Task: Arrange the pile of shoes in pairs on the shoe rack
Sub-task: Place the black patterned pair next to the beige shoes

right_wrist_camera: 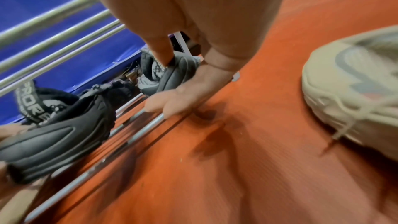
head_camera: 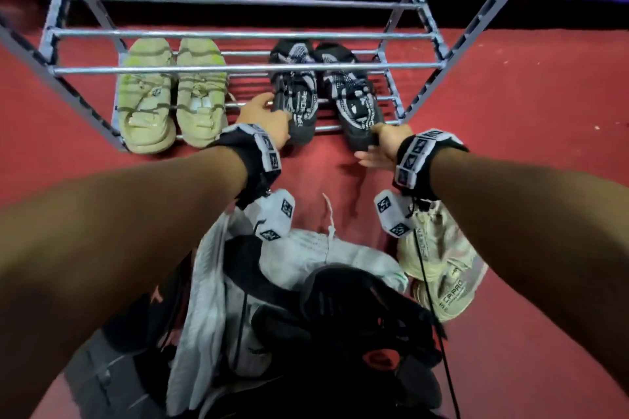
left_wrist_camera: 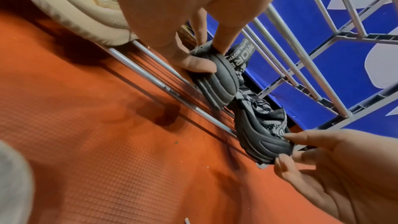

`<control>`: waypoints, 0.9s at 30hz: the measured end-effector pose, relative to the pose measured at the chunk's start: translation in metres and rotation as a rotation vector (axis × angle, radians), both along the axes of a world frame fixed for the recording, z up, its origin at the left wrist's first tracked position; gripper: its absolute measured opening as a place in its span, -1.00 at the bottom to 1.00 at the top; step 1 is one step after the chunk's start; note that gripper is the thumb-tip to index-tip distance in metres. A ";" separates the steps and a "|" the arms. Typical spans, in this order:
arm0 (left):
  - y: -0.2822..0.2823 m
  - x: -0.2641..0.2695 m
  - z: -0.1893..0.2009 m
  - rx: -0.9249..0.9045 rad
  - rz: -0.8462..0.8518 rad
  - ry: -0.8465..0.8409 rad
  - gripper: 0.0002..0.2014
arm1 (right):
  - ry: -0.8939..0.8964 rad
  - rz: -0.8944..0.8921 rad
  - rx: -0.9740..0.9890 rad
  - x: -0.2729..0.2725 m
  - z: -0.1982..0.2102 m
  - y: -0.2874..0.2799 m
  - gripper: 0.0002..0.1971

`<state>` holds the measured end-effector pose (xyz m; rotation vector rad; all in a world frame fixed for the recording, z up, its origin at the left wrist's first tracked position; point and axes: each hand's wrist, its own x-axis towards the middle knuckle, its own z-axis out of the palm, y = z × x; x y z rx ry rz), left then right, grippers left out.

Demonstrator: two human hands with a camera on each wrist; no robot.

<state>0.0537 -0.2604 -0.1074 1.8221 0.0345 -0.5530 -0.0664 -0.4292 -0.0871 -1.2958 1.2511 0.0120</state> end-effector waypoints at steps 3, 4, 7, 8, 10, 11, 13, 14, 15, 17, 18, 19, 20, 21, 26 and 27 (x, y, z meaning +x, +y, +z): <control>-0.009 0.005 0.000 -0.058 0.013 0.087 -0.67 | -0.049 -0.081 0.114 0.011 -0.003 -0.010 -0.79; -0.014 0.005 -0.003 -0.025 -0.003 0.065 -0.68 | -0.072 -0.137 0.161 0.012 -0.010 -0.012 -0.75; -0.024 0.007 -0.030 -0.023 0.001 0.087 -0.64 | -0.028 -0.218 0.127 0.011 -0.032 -0.007 -0.75; -0.024 0.003 -0.030 -0.023 0.011 0.086 -0.61 | -0.020 -0.229 0.095 0.011 -0.038 -0.004 -0.75; -0.025 -0.011 -0.017 -0.063 0.031 0.118 -0.52 | -0.039 -0.212 0.052 0.008 -0.047 -0.003 -0.69; -0.025 -0.013 -0.015 -0.069 0.027 0.141 -0.48 | -0.056 -0.210 0.061 0.007 -0.050 -0.003 -0.67; -0.024 -0.016 -0.015 -0.048 0.007 0.175 -0.43 | -0.121 -0.242 0.098 0.007 -0.052 -0.003 -0.61; -0.023 -0.016 -0.013 -0.044 0.012 0.192 -0.42 | -0.173 -0.268 0.104 0.008 -0.053 -0.003 -0.58; -0.024 -0.016 -0.014 -0.048 0.025 0.215 -0.40 | -0.224 -0.290 0.095 0.010 -0.053 -0.001 -0.55; -0.026 -0.024 -0.010 -0.057 0.014 0.286 -0.41 | -0.277 -0.313 0.070 0.012 -0.053 0.003 -0.56; -0.028 -0.030 -0.008 -0.069 0.002 0.317 -0.44 | -0.303 -0.329 0.079 0.012 -0.054 0.003 -0.56; -0.032 -0.034 -0.009 -0.102 0.007 0.342 -0.43 | -0.336 -0.363 0.093 0.013 -0.055 0.002 -0.54; -0.035 -0.037 -0.008 -0.148 0.031 0.353 -0.41 | -0.358 -0.394 0.096 0.012 -0.055 0.001 -0.51; -0.039 -0.038 -0.007 -0.214 0.076 0.352 -0.38 | -0.383 -0.418 0.094 0.013 -0.054 -0.001 -0.47; -0.064 -0.037 -0.001 -0.339 0.112 0.338 -0.29 | -0.468 -0.452 0.103 0.013 -0.050 -0.017 -0.43; -0.069 -0.038 -0.001 -0.349 0.096 0.356 -0.29 | -0.478 -0.446 0.102 0.011 -0.050 -0.020 -0.45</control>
